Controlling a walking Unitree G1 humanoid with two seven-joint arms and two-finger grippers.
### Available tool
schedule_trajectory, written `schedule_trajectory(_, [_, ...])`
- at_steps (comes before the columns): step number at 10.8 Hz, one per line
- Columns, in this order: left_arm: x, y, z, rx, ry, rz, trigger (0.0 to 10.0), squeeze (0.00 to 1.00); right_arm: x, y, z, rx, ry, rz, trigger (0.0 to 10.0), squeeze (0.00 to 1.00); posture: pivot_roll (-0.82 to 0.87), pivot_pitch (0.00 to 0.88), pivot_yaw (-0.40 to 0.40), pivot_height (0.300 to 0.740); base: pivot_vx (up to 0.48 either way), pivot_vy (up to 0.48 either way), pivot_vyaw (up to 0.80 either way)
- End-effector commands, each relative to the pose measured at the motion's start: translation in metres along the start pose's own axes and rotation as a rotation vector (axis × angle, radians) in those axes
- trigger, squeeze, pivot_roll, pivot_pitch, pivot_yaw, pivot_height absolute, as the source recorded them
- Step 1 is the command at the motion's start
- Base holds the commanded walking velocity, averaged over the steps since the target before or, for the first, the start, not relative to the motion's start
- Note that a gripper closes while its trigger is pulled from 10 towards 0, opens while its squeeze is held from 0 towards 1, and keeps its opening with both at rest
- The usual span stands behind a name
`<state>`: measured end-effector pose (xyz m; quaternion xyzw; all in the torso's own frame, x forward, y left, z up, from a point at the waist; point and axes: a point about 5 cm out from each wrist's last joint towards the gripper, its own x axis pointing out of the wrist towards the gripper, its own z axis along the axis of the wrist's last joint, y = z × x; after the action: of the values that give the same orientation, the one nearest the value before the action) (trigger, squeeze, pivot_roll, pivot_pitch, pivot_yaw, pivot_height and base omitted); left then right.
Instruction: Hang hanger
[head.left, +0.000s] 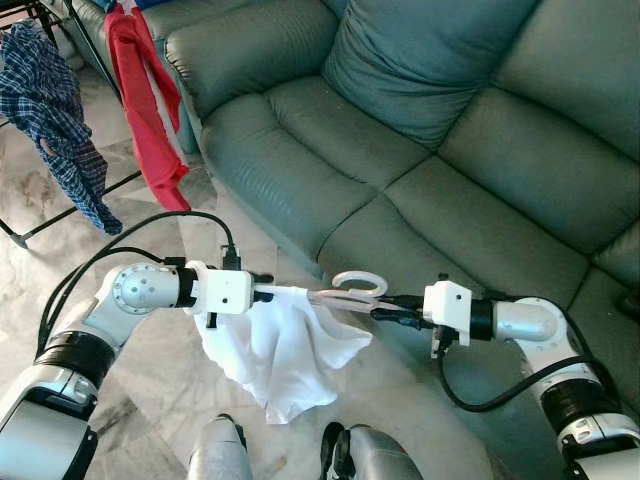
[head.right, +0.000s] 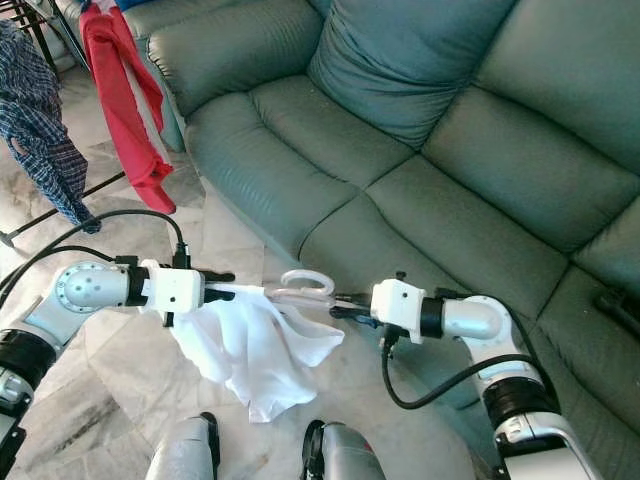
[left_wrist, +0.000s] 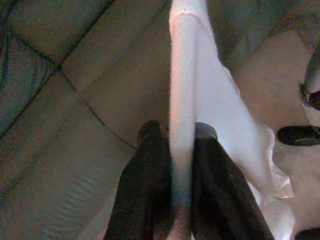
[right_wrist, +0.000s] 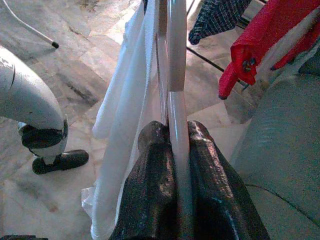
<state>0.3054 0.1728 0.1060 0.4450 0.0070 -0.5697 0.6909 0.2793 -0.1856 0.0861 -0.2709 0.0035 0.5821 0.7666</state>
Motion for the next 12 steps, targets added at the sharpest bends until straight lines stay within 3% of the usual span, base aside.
schedule_trajectory(1, [0.002, -0.004, 0.001, -0.010, -0.014, -0.026, 0.0, 0.00, 0.001, -0.006, 0.006, -0.037, -0.023, -0.016, 10.0, 0.00, 0.00, 0.154, -0.043, 0.740, 0.000, 0.000, 0.00])
schedule_trajectory(6, [0.006, -0.004, 0.005, -0.042, -0.046, -0.034, 0.0, 0.00, 0.002, -0.010, 0.005, -0.034, -0.012, -0.010, 10.0, 0.00, 0.00, 0.155, -0.051, 0.740, 0.000, 0.000, 0.00])
schedule_trajectory(7, [0.006, -0.004, 0.004, -0.076, -0.053, -0.012, 0.0, 0.00, -0.001, -0.011, 0.004, 0.007, 0.007, 0.031, 10.0, 1.00, 0.00, 0.154, -0.053, 0.740, 0.000, 0.000, 0.00])
schedule_trajectory(8, [0.003, -0.006, -0.001, -0.089, -0.035, 0.003, 0.0, 0.00, -0.011, -0.023, 0.004, -0.005, 0.050, 0.011, 10.0, 1.00, 0.01, 0.155, -0.056, 0.740, 0.000, 0.000, 0.00])
schedule_trajectory(10, [-0.001, -0.009, -0.007, -0.143, -0.022, 0.041, 0.0, 0.00, -0.035, -0.060, 0.018, 0.064, 0.010, -0.128, 10.0, 1.00, 0.01, 0.155, -0.056, 0.740, 0.000, 0.000, 0.00])
schedule_trajectory(12, [-0.001, -0.014, -0.011, -0.193, -0.020, 0.076, 0.0, 0.00, -0.064, -0.077, 0.022, 0.108, 0.040, -0.171, 10.0, 1.00, 0.00, 0.157, -0.061, 0.740, 0.000, 0.000, 0.00])
